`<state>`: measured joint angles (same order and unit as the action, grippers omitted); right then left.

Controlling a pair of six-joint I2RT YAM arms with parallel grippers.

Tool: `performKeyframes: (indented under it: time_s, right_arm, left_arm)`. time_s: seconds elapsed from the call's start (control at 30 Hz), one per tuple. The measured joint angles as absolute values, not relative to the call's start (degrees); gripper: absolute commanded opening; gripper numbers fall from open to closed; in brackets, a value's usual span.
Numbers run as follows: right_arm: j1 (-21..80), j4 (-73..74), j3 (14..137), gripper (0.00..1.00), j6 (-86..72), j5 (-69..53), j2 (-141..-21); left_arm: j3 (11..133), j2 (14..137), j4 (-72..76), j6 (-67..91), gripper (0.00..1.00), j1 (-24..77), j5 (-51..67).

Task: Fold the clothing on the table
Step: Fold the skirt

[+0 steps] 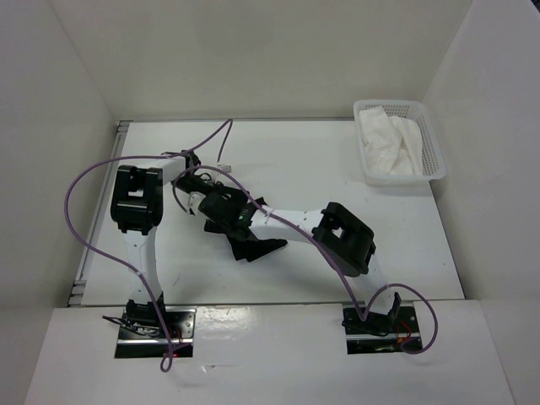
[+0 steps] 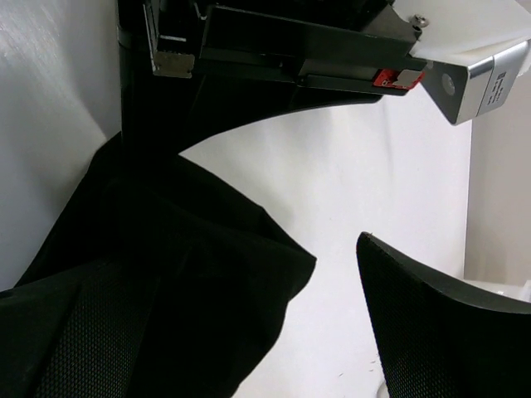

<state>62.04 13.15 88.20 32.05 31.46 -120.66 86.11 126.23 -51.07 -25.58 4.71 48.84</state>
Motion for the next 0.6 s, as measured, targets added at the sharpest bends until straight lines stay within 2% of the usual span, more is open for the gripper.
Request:
performKeyframes:
  time_s: [0.6]
  right_arm:
    - [63.1,14.0,95.2,0.99,28.7,35.0,-121.8]
  left_arm:
    - [86.0,126.1,-51.0,-25.8,0.08,4.7,48.8]
